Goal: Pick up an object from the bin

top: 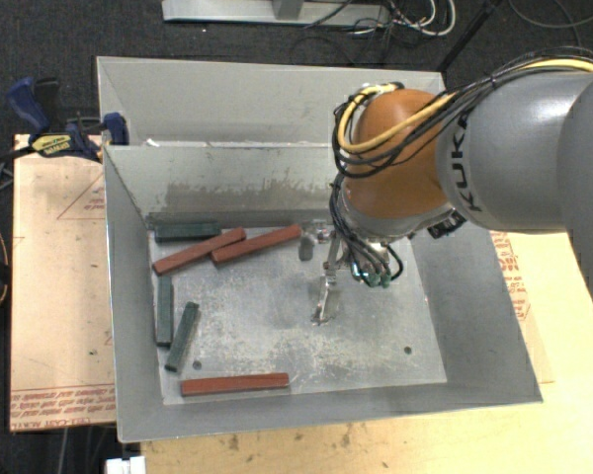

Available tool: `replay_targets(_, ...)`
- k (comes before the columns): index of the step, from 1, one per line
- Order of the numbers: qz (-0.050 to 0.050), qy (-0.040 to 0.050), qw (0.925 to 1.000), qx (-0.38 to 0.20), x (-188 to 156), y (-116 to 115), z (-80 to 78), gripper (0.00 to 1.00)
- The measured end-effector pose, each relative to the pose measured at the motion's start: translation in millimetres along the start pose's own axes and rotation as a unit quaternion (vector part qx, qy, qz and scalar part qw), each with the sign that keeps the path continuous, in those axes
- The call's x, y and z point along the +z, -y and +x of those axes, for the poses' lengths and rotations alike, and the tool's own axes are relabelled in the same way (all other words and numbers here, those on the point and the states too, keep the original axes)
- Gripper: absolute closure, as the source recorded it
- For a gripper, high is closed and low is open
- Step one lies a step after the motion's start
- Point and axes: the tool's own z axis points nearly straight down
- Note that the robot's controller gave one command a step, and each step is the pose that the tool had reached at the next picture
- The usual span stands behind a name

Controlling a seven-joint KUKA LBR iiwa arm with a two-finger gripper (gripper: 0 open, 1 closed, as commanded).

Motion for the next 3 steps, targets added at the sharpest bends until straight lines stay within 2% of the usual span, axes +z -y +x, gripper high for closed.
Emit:
replay_targets(1,0.0,0.0036,1.0,0.001,-3.6,0.2,-1.9,0.0)
replay_targets(2,-0.001,0.0087,0.9993,0.035,38.8,-7.3,-35.3,0.0)
replay_targets(3,-0.001,0.0078,0.999,0.045,52.3,-10.5,-41.7,0.0)
